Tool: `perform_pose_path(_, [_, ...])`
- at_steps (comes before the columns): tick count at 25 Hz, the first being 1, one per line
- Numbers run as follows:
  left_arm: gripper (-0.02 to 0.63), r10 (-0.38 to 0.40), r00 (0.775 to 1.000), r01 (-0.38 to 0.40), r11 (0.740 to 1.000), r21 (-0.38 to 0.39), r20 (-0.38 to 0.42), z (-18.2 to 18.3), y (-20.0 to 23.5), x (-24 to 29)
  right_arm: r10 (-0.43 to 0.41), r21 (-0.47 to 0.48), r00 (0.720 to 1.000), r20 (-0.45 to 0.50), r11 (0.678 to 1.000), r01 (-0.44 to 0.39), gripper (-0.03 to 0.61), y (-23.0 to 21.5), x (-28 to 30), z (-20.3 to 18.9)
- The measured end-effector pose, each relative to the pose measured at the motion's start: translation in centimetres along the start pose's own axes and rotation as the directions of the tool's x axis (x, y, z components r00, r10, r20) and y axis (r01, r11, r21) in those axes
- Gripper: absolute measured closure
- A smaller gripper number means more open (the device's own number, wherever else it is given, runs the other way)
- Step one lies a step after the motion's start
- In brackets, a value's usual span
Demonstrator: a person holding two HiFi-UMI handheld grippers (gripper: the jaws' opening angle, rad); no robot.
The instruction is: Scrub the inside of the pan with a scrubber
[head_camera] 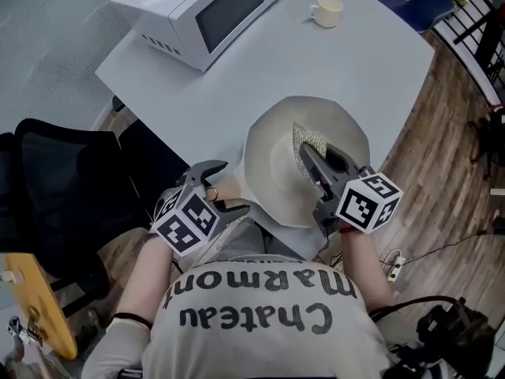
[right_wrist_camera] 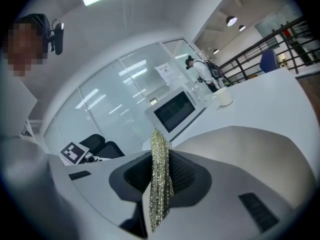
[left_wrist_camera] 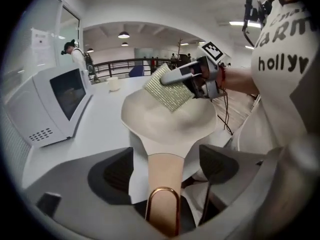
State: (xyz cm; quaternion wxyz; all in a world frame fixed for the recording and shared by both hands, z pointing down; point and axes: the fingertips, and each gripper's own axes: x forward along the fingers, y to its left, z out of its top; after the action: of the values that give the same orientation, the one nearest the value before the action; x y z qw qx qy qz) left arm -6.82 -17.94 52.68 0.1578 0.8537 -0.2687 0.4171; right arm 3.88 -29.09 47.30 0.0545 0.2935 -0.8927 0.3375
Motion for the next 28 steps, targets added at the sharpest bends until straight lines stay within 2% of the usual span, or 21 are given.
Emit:
perform_pose_path(3, [0.199,-0.034,0.998,0.035,0.999,0.025,-0.048,-0.4,-0.3,1.0,0.062,-0.098,0.998,0.017,0.993,-0.06,0.511,1.7,1.7,0.5])
perform_pose_path(5, [0.199,-0.054,0.995,0.057,0.998,0.032,-0.086,-0.8,-0.5,1.7,0.083,-0.131,0.997,0.003,0.988,-0.082,0.511,2.0,3.1,-0.1])
perform_pose_path(9, [0.213,-0.116,0.982,0.117,0.993,-0.002,-0.152,-1.9,-0.6,2.6,0.079,-0.163,0.992,-0.094,0.982,-0.094,0.511,1.8,6.3,-3.3])
perform_pose_path(12, [0.226,-0.135,0.971,0.143,0.989,0.024,-0.198,-2.5,-0.2,3.0,0.091,-0.184,0.98,-0.175,0.975,-0.124,0.511,2.0,8.3,-6.1])
perform_pose_path(14, [0.301,-0.144,0.965,0.159,0.986,0.049,-0.22,-2.5,-0.2,3.1,0.131,-0.169,0.972,-0.197,0.972,-0.165,0.511,2.6,9.0,-6.9])
perform_pose_path(16, [0.329,-0.153,0.963,0.174,0.982,0.078,-0.223,-2.2,-0.4,3.2,0.184,-0.129,0.96,-0.213,0.968,-0.214,0.511,3.1,9.4,-7.3])
perform_pose_path(20, [0.331,-0.174,0.959,0.208,0.968,0.141,-0.224,-2.2,-0.9,3.2,0.261,-0.016,0.943,-0.205,0.963,-0.27,0.511,3.2,10.0,-7.4])
perform_pose_path(23, [0.329,-0.186,0.955,0.225,0.962,0.156,-0.23,-2.3,-1.2,3.1,0.239,0.011,0.958,-0.158,0.971,-0.241,0.509,2.7,10.7,-7.0])
perform_pose_path(28, [0.328,-0.185,0.952,0.232,0.956,0.178,-0.244,-2.4,-1.3,3.1,0.148,0.055,0.986,-0.08,0.988,-0.144,0.509,0.8,11.6,-5.7])
